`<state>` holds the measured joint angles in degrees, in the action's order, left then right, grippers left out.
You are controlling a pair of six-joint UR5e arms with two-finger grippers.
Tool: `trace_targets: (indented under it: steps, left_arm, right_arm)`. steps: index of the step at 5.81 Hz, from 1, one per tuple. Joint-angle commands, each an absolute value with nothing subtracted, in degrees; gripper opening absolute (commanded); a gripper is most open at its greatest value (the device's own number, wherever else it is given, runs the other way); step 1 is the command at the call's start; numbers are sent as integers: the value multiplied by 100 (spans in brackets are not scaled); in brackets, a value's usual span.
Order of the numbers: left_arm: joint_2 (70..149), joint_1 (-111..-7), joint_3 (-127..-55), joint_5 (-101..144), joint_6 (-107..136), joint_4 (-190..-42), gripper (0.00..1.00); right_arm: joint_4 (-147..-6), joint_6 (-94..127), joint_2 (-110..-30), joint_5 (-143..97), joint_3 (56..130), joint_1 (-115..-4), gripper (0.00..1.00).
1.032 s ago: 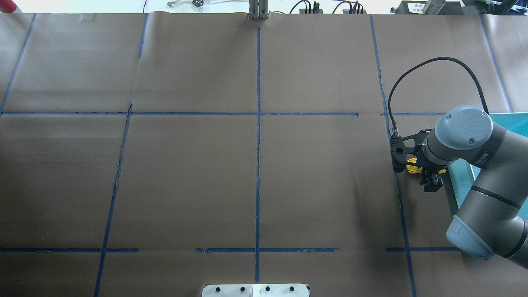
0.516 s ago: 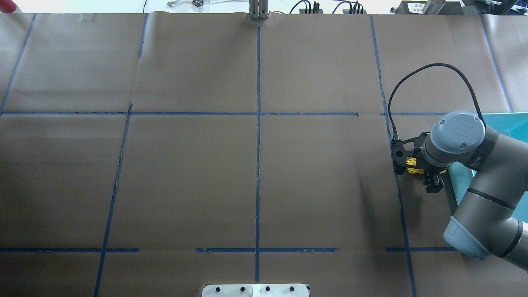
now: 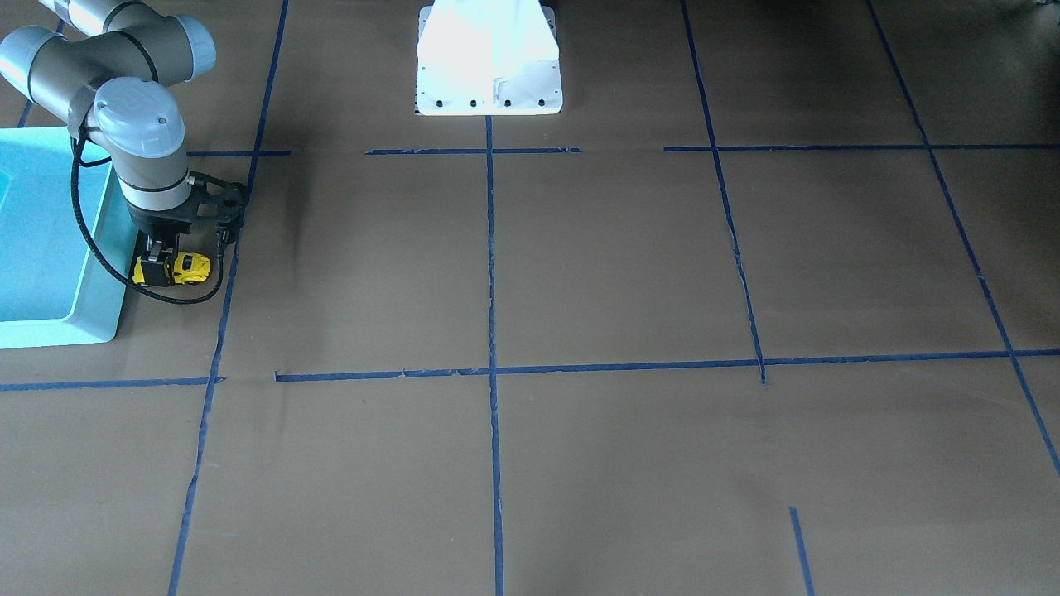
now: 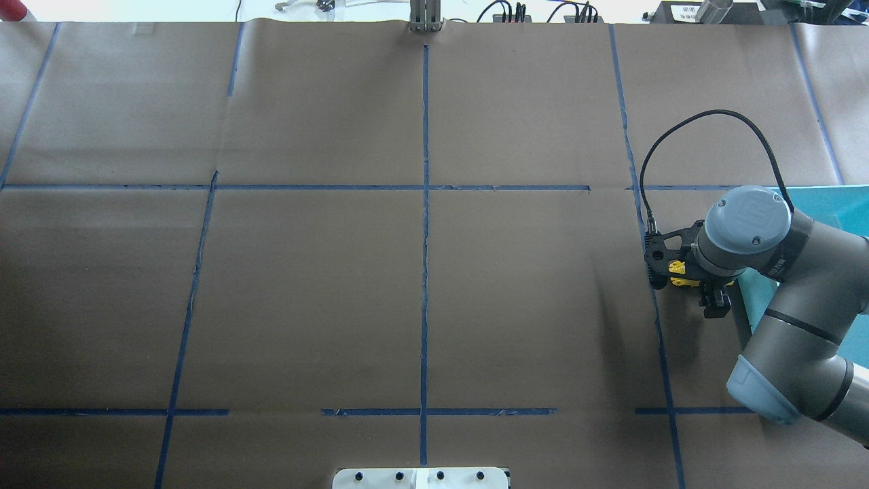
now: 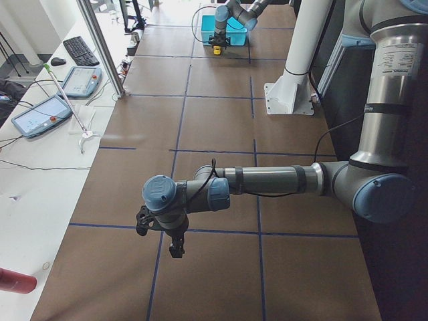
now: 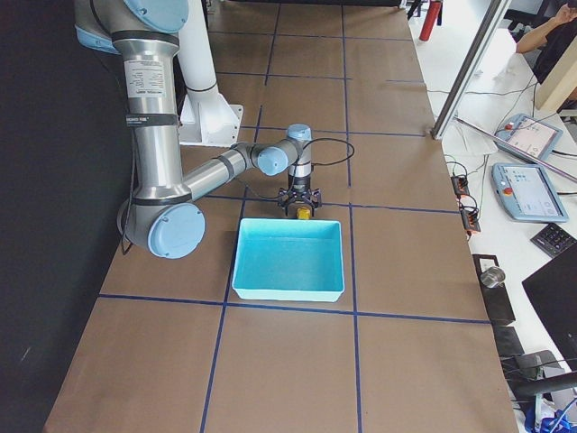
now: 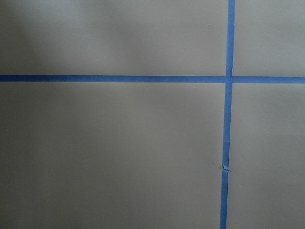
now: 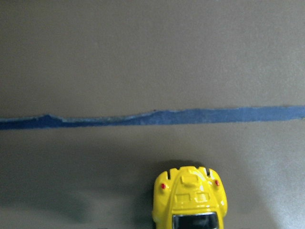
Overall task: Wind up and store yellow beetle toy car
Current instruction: 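Lift the yellow car off the table with the right gripper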
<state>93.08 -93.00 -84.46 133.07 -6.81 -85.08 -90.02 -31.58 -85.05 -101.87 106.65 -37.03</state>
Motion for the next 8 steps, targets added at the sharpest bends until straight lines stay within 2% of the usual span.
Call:
trace_targets:
  steps: [1, 2, 3, 5, 7, 8]
  left_arm:
    - [9299, -9299, -8429, 13307, -685, -8508, 100]
    - [9299, -9299, -8429, 13307, -686, -8508, 100]
    - [9299, -9299, -8429, 13307, -686, -8508, 100]
    - [9299, -9299, -8429, 13298, -686, -8508, 100]
    - [9299, -9299, -8429, 13298, -677, -8508, 100]
    - [9299, -9299, -8429, 13298, -677, -8508, 100]
  right_arm:
    - [-9000, -3164, -8490, -10178, 10626, -3700, 64]
    - [-9000, -3225, -8490, -10117, 10635, -3709, 36]
    - [-9000, -3295, -8490, -10073, 10696, -3744, 2]
    - [-9131, -3296, -8664, -10124, 11692, -4085, 0]
    - [-10146, -3322, -8745, -10221, 12731, -4489, 0]
    - [-10299, -3897, -9145, -10222, 13031, -4639, 0]
